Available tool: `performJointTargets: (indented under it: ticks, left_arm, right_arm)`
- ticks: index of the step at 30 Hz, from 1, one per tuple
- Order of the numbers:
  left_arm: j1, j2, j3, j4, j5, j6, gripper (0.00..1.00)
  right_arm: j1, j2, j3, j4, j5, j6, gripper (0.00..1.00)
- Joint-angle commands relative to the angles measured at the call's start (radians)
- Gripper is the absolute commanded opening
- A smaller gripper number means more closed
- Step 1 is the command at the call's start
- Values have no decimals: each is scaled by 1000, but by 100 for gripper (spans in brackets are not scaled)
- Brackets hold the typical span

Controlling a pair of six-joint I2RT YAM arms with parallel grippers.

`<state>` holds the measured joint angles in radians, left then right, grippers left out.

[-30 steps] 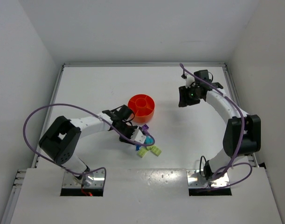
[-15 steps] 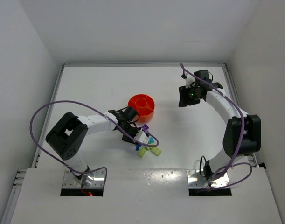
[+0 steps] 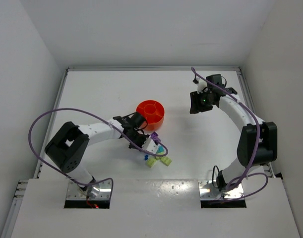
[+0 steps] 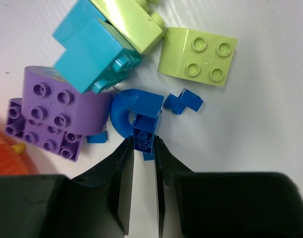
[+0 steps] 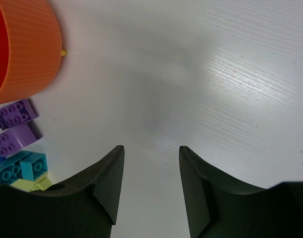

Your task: Sort the legos into containers by color

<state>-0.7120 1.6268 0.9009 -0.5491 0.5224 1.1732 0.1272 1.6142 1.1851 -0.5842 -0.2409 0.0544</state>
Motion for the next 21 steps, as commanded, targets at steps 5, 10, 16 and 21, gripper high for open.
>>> performJointTargets:
  ticks: [5,10,16,21]
  left_arm:
    - [23,-166,21,-23,37,-55,10]
    - [103,-205,93,-61,59,-108,9]
    - [232,-167,205,-87,79,-119,8]
    - [289,-121,283,-87,100,-139,6]
  right_arm:
    - [-3,-19,4,24,-26,13,49]
    - [-3,-28,4,24,-35,13,49]
    - [-3,-28,4,24,-35,13,49]
    - [-3,-37,-5,34,-35,13,49]
